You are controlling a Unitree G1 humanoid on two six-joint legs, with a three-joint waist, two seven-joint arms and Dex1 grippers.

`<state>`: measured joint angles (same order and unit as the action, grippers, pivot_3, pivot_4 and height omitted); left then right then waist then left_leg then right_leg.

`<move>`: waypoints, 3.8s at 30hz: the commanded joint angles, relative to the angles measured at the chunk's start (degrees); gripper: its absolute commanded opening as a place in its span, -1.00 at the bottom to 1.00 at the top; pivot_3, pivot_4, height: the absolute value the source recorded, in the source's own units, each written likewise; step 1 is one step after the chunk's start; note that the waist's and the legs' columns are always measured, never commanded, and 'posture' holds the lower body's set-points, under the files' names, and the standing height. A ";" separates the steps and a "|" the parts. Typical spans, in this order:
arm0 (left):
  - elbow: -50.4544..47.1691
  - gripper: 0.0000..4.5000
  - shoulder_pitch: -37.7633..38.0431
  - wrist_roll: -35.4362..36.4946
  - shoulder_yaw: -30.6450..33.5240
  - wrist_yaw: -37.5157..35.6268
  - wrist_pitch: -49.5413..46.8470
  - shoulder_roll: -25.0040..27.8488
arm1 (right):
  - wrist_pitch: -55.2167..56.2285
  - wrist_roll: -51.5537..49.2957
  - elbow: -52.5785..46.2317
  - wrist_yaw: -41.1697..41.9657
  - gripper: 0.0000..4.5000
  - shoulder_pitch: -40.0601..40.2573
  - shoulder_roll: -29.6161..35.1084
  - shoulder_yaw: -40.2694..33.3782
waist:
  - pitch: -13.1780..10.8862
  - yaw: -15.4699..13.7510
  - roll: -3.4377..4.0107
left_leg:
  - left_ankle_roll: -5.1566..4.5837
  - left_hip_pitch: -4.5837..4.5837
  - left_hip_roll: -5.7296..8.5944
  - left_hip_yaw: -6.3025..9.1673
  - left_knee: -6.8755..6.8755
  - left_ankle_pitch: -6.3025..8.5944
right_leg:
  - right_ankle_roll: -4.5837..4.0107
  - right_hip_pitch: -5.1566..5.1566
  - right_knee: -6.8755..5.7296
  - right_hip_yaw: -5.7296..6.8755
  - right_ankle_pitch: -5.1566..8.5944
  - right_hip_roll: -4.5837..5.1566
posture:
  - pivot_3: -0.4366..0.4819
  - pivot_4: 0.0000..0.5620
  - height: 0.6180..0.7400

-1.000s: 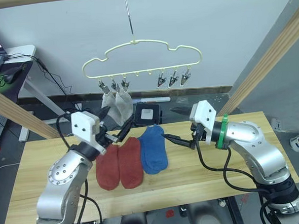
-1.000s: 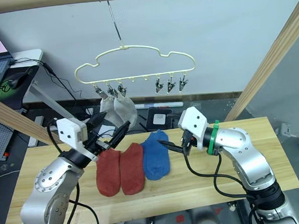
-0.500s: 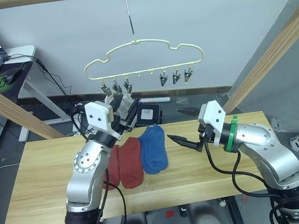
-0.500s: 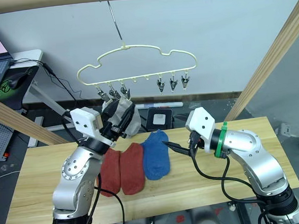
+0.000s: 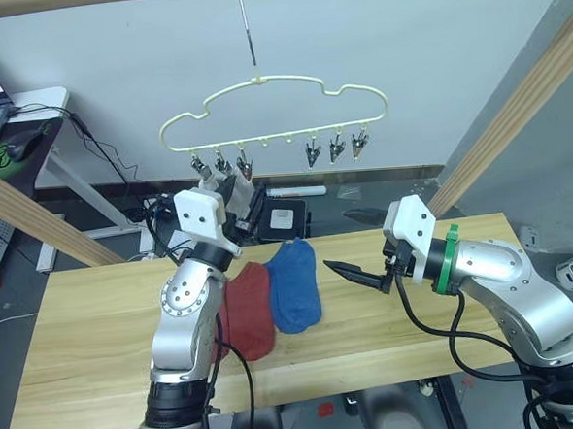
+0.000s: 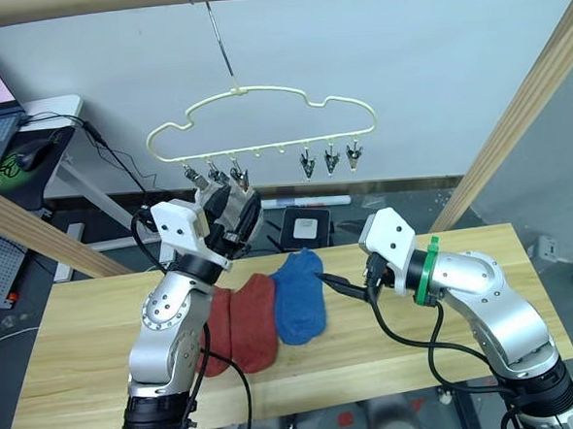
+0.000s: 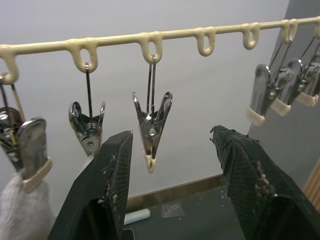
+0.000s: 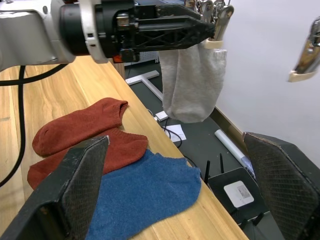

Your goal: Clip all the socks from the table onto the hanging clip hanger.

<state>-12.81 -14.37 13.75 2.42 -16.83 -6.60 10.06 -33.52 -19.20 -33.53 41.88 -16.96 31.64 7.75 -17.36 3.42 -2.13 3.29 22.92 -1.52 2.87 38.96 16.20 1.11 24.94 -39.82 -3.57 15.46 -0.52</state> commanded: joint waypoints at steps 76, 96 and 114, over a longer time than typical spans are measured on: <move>-0.40 -1.00 -5.86 0.91 5.48 0.08 -2.41 6.22 | -0.27 16.21 26.04 -21.57 1.00 -4.63 -22.20 14.07 | 0.00 0.32 -0.01 | 0.01 -0.07 -0.07 0.07 0.01 -0.03 | -0.01 0.02 -0.12 -0.02 -0.01 0.00 | -0.22 0.03 1.00; -2.90 -1.00 -4.44 2.27 6.22 -0.60 -5.18 7.80 | 7.34 19.98 43.56 -24.24 -0.09 -4.03 -30.53 12.12 | 0.00 0.19 0.00 | 0.00 -0.06 -0.07 0.07 -0.03 -0.02 | -0.01 0.04 -0.10 -0.06 -0.01 0.01 | -0.17 0.05 1.00; -2.92 -1.00 -4.00 2.11 5.89 -0.05 -4.83 7.32 | 2.45 19.51 25.82 -18.39 -0.99 4.10 -25.18 13.50 | -0.01 0.19 0.01 | 0.00 -0.06 -0.06 0.07 -0.04 -0.02 | 0.01 0.04 -0.06 -0.08 0.00 0.01 | -0.17 0.06 1.00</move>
<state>-14.00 -18.91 15.70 7.94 -17.00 -11.94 17.54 -30.85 0.92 -3.58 22.44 -13.63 5.81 21.27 -17.37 3.61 -2.12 3.29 22.86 -1.57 2.94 38.92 16.18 1.11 24.97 -39.88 -3.65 15.45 -0.52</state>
